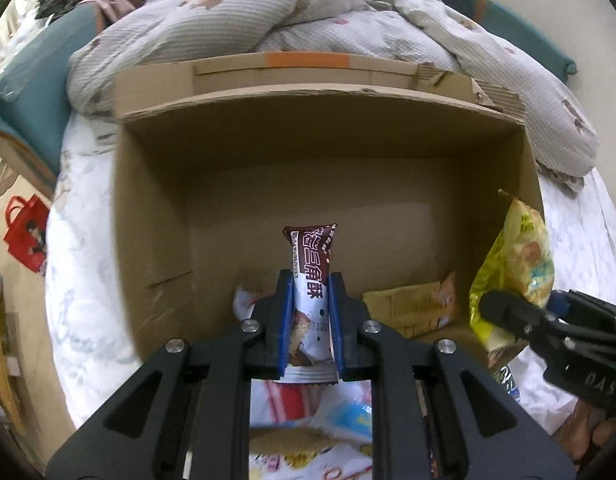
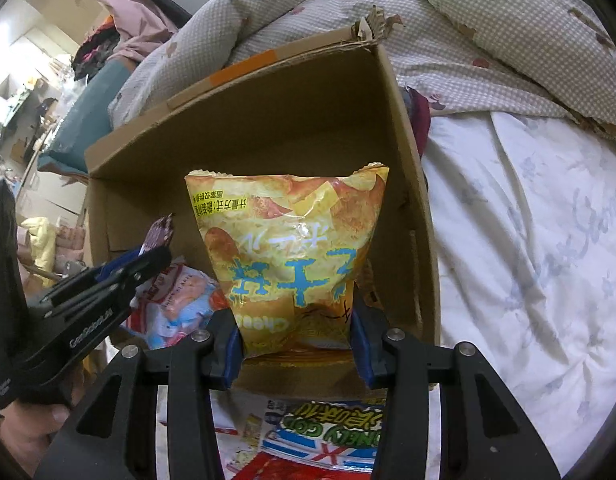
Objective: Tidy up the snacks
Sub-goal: 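Carry both held snacks over the box and release them inside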
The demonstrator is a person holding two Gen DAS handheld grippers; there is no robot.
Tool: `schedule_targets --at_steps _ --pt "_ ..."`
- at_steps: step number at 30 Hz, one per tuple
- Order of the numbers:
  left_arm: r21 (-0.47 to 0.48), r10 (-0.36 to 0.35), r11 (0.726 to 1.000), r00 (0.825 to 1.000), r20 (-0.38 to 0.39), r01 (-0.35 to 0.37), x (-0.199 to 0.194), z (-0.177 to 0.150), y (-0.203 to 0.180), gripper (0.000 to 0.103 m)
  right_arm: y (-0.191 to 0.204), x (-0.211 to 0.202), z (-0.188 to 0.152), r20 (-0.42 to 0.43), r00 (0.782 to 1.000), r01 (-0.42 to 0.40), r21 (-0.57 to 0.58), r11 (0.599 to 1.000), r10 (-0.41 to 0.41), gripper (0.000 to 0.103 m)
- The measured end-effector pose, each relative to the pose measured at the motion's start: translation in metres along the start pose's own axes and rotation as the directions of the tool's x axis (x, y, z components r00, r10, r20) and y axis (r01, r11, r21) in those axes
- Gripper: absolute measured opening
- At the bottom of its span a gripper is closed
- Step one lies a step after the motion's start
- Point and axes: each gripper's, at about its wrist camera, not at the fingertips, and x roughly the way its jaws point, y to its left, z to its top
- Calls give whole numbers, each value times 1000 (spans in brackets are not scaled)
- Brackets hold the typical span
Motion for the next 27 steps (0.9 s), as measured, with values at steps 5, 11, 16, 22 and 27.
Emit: schedule_targets --at_steps 5,11,16,22,27 --pt "13 -3 1000 1000 14 3 5 -3 1 14 -1 6 -2 -17 1000 18 -6 1000 -18 46" --pt "4 -3 1000 999 35 3 1 -3 3 14 3 8 -3 -27 999 21 -4 1000 -21 48" --pt "3 -13 1000 999 53 13 -6 0 2 14 6 9 -2 -19 1000 9 -25 1000 -10 48" --pt "-1 -24 1000 999 37 24 -9 1 3 23 7 4 0 3 1000 -24 -20 1000 24 52" --pt "-31 -39 999 996 84 42 -21 -1 8 77 4 -3 2 31 998 -53 -4 999 53 67"
